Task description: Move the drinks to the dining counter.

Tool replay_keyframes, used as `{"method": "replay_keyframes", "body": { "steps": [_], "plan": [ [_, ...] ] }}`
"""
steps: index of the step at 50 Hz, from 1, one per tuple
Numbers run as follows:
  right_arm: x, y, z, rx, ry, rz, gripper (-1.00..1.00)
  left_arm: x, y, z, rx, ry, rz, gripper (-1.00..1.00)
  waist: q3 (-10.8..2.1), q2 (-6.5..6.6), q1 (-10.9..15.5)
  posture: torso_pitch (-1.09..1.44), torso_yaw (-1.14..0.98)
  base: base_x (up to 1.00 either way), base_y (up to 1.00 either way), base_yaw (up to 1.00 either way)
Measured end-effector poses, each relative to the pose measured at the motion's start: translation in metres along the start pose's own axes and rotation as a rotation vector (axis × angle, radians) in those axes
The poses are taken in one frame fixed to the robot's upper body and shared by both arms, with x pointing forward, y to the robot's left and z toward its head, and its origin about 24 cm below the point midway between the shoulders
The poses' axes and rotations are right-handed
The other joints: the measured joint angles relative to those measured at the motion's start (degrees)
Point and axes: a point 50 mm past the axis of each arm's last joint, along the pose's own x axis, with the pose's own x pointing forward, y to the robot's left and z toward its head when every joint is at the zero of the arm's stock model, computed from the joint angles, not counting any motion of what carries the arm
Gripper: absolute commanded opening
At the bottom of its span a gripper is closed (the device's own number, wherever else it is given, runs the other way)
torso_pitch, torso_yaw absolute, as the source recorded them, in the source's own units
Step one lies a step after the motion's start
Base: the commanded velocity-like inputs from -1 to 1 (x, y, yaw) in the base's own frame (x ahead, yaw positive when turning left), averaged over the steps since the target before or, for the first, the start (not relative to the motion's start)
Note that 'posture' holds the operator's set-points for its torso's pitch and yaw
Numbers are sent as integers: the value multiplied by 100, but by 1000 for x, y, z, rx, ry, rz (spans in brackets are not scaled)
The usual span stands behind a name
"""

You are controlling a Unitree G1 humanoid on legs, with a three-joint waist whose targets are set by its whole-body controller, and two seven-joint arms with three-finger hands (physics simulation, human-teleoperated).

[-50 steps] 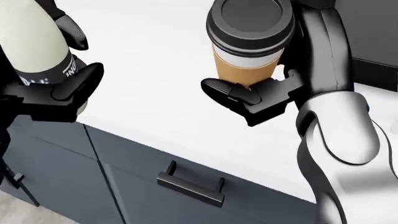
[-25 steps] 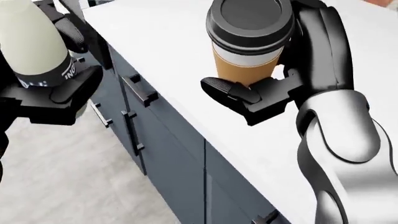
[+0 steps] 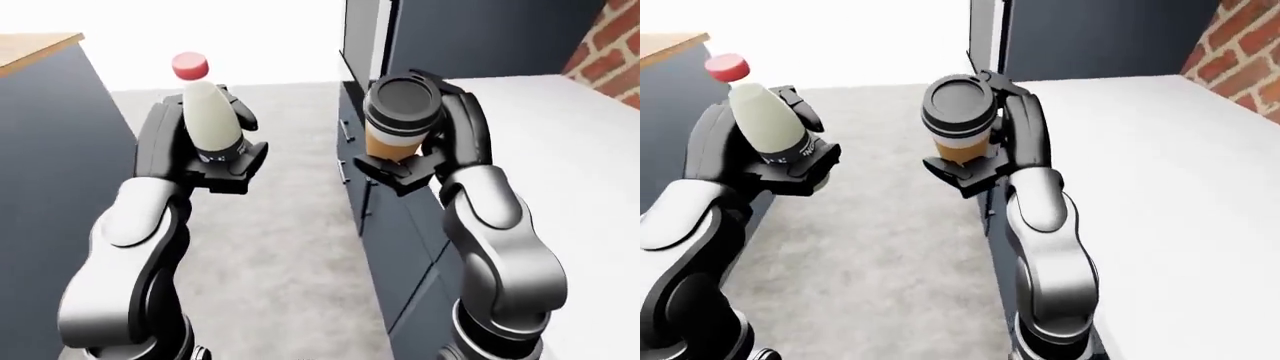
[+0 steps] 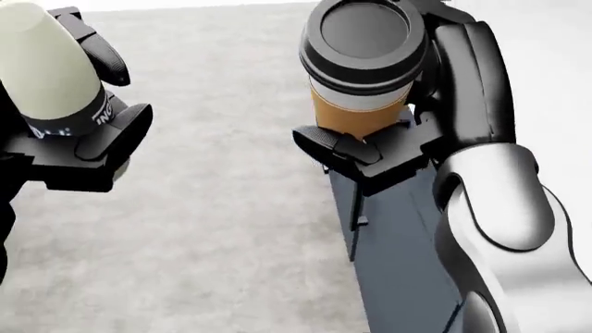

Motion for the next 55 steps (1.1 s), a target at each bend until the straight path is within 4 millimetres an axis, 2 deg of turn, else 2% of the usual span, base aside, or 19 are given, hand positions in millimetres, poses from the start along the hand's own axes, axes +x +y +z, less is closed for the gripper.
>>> {"method": "replay_keyframes", "body": {
  "steps": [2,4,9,12,14,16,18,24,26,28,30,32,38,41,43,46,51,53,55],
  "plan": [
    [1,-1,-4,-3,21,-10,-97,0,-2,-3,-1,17,-16,-100,-21,5,34,0,0,0,0,100],
    [2,-1,-5,-5,23,-9,-96,1,0,-3,-2,18,-9,-100,-37,123,41,0,0,0,0,100],
    [1,0,-3,-4,5,-4,-96,0,1,0,-1,-13,4,-100,-18,539,-17,0,0,0,0,100],
    [2,0,-2,-4,-1,-5,-96,0,1,2,1,-20,2,-100,-70,858,-6,0,0,0,0,100],
    [2,5,-3,0,5,16,-97,0,5,-2,1,-4,19,-100,-32,805,99,0,0,0,0,100],
    [2,10,-6,-1,23,47,-97,0,8,-6,0,24,43,-100,-85,764,197,0,0,0,0,100],
    [2,9,-6,-1,26,53,-97,0,8,-6,2,26,47,-100,-120,617,217,0,0,0,0,100],
    [0,5,2,1,-18,31,-96,-1,4,-1,6,-7,26,-100,16,181,106,0,0,0,0,100],
    [0,4,2,0,-20,29,-97,0,3,1,7,-14,23,-100,-15,-34,53,0,0,0,0,100],
    [0,0,-1,-3,-4,13,-96,-1,-1,-2,2,-8,2,-100,1,-14,-39,0,0,0,0,100],
    [1,-3,-5,-4,17,-5,-96,0,-4,-6,2,15,-20,-100,-23,-37,14,0,0,0,0,100],
    [2,-3,-4,-6,19,-8,-97,1,-4,-6,2,21,-20,-100,-50,63,39,0,0,0,0,100],
    [1,-5,0,-4,0,-4,-96,-2,-5,-1,6,-15,-13,-100,-26,567,-19,0,0,0,0,100],
    [2,-5,-2,0,-1,-6,-97,-2,-6,-2,7,-14,-12,-100,-90,843,15,0,0,0,0,100],
    [2,0,-9,2,26,17,-97,-2,-4,-9,6,14,5,-100,-47,747,110,0,0,0,0,100],
    [3,5,-14,1,54,49,-98,0,-3,-12,8,44,19,-100,-86,630,215,0,0,0,0,100],
    [2,3,-9,1,20,42,-98,-2,-4,-3,14,-1,8,-100,8,275,132,0,0,4,0,100],
    [2,3,-7,0,13,43,-97,-2,-5,-2,15,-9,7,-100,62,76,109,0,0,12,0,100],
    [2,1,-4,-3,2,36,-96,-1,-7,0,13,-16,-2,-100,15,-135,24,0,0,18,27,50]
  ]
}}
